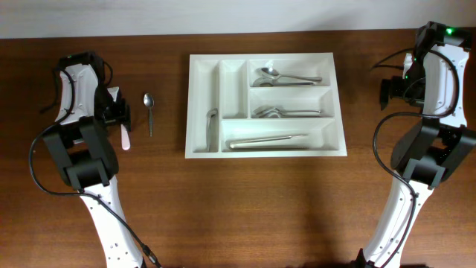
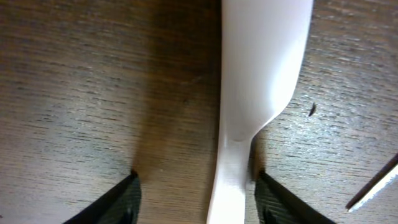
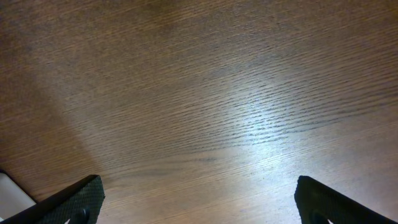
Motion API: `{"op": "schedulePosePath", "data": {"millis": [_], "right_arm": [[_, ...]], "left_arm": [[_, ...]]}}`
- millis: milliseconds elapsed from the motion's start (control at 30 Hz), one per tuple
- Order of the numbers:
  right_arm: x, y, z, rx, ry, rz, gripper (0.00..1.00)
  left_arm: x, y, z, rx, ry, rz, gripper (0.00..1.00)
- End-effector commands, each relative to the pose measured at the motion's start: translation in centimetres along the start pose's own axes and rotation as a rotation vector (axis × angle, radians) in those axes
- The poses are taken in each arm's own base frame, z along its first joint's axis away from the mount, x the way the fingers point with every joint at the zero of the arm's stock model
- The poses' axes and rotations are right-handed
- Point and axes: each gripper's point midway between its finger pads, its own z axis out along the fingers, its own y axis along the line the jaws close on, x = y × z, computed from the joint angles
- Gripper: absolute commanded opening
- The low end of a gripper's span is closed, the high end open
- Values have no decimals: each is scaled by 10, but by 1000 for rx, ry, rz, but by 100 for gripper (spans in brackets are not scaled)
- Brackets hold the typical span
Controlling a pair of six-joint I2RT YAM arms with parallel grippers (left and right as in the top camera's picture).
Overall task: Pack container
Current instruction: 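Close the left gripper on the knife handle and lift it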
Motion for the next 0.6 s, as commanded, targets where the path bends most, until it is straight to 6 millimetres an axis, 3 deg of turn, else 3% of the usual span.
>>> {"op": "schedulePosePath", "data": {"millis": [0,67,333,567], "right_arm": [[0,-5,-18,11,-42,10,98],[0,-5,-18,11,-43,10,99],[0,-5,-18,11,-43,10,99],[0,-5,-18,11,-42,10,99]], "left_arm": [[3,5,18,-19,36,-8,59],[1,5,18,-20,30,-9,56],[0,5,18,-19,23,-9,23],[0,5,18,-20,22,-9,13]]}}
